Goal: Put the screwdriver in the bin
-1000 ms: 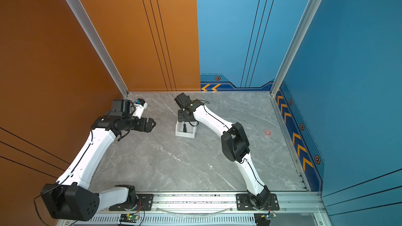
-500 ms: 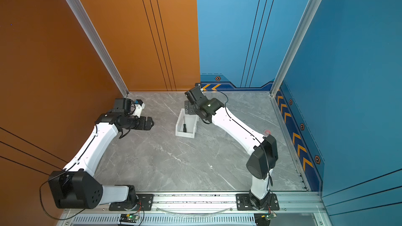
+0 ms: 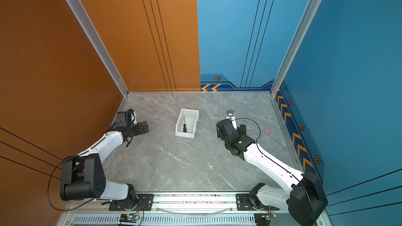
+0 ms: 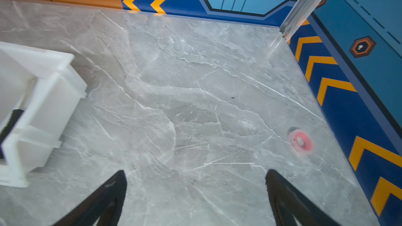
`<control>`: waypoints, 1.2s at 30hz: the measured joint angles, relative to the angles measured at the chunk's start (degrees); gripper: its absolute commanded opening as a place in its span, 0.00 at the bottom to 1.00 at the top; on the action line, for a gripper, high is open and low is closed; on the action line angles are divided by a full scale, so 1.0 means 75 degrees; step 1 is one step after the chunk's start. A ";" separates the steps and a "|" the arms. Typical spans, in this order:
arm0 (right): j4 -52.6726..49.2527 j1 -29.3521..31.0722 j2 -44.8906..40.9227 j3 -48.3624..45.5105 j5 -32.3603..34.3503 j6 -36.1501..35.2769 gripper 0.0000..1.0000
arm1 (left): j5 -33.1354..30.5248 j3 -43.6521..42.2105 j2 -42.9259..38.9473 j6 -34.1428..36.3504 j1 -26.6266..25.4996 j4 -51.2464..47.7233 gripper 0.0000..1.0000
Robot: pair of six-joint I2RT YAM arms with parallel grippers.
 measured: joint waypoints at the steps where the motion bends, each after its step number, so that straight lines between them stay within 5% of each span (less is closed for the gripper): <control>1: 0.0198 -0.0254 -0.0280 -0.0262 -0.0073 -0.0041 1.00 | -0.0090 -0.0271 -0.0029 0.0006 0.0000 0.0402 0.98; 9: 0.1711 -0.1501 -0.2122 -0.2101 -0.0580 -0.0388 1.00 | -0.0443 -0.2250 -0.0026 0.0099 -0.0032 0.4304 0.98; 22: 0.3270 -0.2821 -0.2492 -0.3214 -0.1408 -0.1431 1.00 | -0.0498 -0.3780 0.1131 0.0705 -0.0650 0.8632 0.98; 29: 0.5566 -0.4106 -0.1160 -0.3873 -0.2468 -0.1827 1.00 | -0.0644 -0.3893 0.1157 0.0761 -0.0650 0.9407 0.98; 36: 0.7947 -0.4450 0.1335 -0.3911 -0.3340 -0.1941 1.00 | -0.0574 -0.3893 0.1157 0.0851 -0.0650 0.9533 0.98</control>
